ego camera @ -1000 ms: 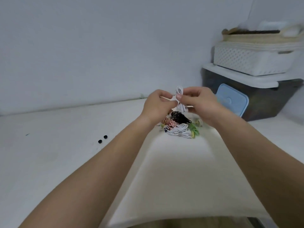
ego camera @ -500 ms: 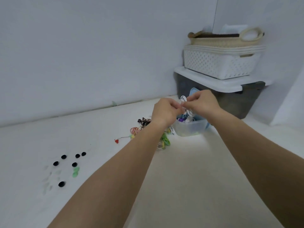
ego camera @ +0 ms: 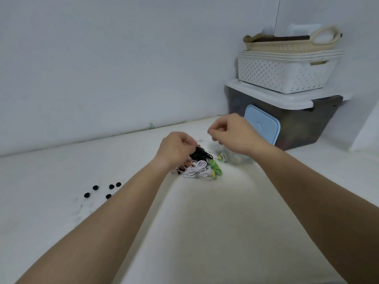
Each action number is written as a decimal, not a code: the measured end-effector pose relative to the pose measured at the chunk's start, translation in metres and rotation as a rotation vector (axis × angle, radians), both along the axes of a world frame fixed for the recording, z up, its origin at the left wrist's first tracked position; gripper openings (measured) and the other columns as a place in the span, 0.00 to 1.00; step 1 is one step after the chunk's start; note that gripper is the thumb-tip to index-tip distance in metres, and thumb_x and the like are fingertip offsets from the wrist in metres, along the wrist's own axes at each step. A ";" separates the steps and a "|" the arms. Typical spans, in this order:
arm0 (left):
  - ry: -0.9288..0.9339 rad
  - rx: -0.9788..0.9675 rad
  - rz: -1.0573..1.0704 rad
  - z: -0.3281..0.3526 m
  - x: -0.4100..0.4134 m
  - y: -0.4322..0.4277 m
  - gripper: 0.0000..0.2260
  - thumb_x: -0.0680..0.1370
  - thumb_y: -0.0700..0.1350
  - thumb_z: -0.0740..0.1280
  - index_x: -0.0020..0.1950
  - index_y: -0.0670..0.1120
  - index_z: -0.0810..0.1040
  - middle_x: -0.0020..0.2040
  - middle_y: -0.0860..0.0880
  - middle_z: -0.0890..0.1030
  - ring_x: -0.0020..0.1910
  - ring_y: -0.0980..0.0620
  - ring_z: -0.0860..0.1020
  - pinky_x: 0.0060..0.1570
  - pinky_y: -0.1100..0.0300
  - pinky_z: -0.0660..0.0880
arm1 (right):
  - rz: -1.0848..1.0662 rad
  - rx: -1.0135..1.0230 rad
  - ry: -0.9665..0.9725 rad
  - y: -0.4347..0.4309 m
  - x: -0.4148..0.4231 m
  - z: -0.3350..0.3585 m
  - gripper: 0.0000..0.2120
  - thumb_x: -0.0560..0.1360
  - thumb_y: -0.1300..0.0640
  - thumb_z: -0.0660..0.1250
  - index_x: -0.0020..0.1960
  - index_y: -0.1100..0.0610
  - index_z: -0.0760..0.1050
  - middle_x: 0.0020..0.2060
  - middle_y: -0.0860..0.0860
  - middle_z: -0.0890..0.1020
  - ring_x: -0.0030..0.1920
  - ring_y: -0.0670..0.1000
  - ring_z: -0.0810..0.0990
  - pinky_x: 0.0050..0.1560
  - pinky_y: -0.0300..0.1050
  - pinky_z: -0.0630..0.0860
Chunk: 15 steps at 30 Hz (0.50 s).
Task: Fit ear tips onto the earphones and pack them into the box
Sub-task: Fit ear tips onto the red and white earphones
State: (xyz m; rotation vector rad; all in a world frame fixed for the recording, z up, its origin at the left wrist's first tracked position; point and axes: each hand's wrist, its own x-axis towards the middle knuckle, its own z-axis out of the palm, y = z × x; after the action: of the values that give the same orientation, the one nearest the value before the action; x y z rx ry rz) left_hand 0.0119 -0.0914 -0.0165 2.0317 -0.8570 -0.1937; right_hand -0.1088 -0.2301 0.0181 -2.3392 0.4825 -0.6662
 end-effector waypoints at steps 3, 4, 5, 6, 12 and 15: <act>-0.011 0.093 -0.025 -0.010 0.000 0.022 0.09 0.76 0.38 0.67 0.44 0.51 0.83 0.39 0.52 0.82 0.36 0.55 0.78 0.34 0.67 0.69 | 0.089 -0.071 0.125 0.020 0.005 -0.010 0.11 0.76 0.63 0.65 0.48 0.51 0.84 0.40 0.44 0.84 0.36 0.39 0.78 0.41 0.31 0.73; -0.022 0.106 -0.031 -0.014 0.000 0.026 0.11 0.76 0.37 0.66 0.45 0.51 0.83 0.41 0.51 0.83 0.38 0.53 0.78 0.35 0.68 0.70 | 0.105 -0.113 0.188 0.024 0.006 -0.014 0.13 0.76 0.64 0.64 0.51 0.51 0.84 0.44 0.45 0.84 0.39 0.40 0.78 0.43 0.31 0.73; -0.039 0.113 -0.028 -0.019 -0.002 0.033 0.12 0.77 0.36 0.64 0.47 0.51 0.83 0.43 0.50 0.84 0.40 0.52 0.79 0.36 0.70 0.71 | 0.122 -0.145 0.249 0.030 0.008 -0.019 0.15 0.76 0.65 0.63 0.53 0.51 0.84 0.47 0.46 0.85 0.42 0.43 0.80 0.47 0.35 0.75; -0.055 0.116 -0.024 -0.024 -0.003 0.038 0.13 0.76 0.35 0.62 0.49 0.50 0.83 0.45 0.50 0.84 0.42 0.52 0.80 0.37 0.72 0.70 | 0.129 -0.162 0.292 0.035 0.009 -0.024 0.18 0.75 0.67 0.62 0.54 0.51 0.84 0.49 0.47 0.85 0.46 0.46 0.81 0.52 0.40 0.77; -0.080 0.143 -0.018 -0.038 -0.009 0.050 0.17 0.78 0.38 0.60 0.54 0.55 0.84 0.49 0.54 0.83 0.47 0.51 0.81 0.48 0.62 0.75 | 0.045 -0.146 0.349 0.047 0.021 -0.042 0.04 0.75 0.54 0.69 0.47 0.47 0.81 0.41 0.42 0.83 0.48 0.48 0.83 0.54 0.49 0.80; -0.076 0.089 0.007 -0.038 -0.009 0.049 0.15 0.78 0.39 0.59 0.47 0.57 0.82 0.46 0.52 0.84 0.44 0.50 0.82 0.45 0.58 0.79 | -0.009 -0.128 0.371 0.049 0.026 -0.045 0.12 0.73 0.40 0.70 0.43 0.47 0.81 0.36 0.43 0.84 0.43 0.46 0.82 0.49 0.48 0.81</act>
State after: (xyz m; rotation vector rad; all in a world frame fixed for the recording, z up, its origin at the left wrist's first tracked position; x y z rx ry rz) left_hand 0.0030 -0.0420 -0.0549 2.1363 -0.9022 -0.1536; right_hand -0.0824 -0.1815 -0.0271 -2.5945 0.6289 -0.2698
